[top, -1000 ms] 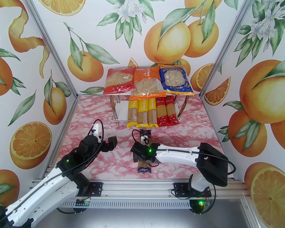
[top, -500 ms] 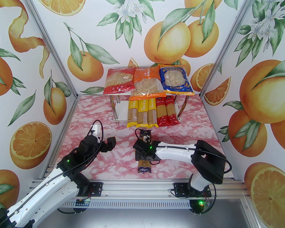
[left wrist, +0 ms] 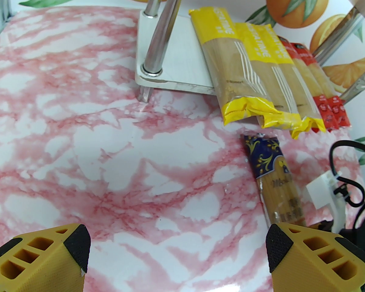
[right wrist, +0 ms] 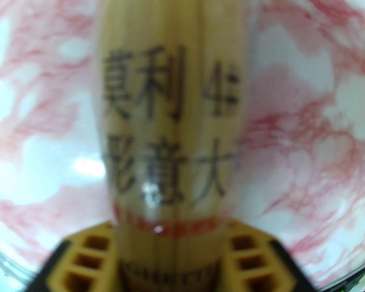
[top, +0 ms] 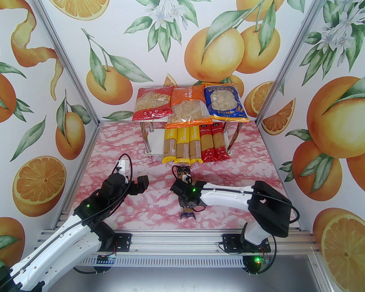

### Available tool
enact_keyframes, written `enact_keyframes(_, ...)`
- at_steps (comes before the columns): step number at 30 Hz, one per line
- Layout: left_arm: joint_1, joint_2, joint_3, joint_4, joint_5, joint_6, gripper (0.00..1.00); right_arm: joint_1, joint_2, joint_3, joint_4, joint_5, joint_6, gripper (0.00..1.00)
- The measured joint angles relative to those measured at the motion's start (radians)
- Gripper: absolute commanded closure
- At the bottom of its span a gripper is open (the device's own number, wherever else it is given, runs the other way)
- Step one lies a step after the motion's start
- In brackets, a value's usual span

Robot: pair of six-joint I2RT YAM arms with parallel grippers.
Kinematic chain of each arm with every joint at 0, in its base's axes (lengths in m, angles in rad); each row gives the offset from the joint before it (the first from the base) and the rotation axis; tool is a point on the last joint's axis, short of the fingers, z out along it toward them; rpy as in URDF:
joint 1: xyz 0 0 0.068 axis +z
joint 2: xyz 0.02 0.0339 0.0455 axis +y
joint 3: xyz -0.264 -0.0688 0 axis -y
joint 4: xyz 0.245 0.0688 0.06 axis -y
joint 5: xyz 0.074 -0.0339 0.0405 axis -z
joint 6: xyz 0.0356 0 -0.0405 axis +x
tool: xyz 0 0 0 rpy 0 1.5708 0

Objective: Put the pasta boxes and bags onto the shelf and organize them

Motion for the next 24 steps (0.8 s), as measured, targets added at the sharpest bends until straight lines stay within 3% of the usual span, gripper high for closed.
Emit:
enact_keyframes(2, 0.0, 0.011, 0.0, 0.007, 0.003, 0.0, 0.0, 0.003, -0.031, -0.018, 0.019, -0.009, 0.0, 0.93)
enact_keyframes(6, 0.0, 0.035, 0.008, 0.01, 0.008, 0.0, 0.0, 0.012, -0.098, -0.066, 0.04, -0.045, -0.015, 0.99)
enact_keyframes(16, 0.011, 0.092, 0.133, 0.004, -0.005, 0.018, 0.0, 0.054, -0.329, -0.114, -0.149, -0.101, -0.109, 1.0)
enact_keyframes(24, 0.023, 0.146, 0.24, -0.036, -0.003, 0.027, 0.0, 0.09, -0.433, -0.035, -0.294, -0.161, -0.195, 1.0)
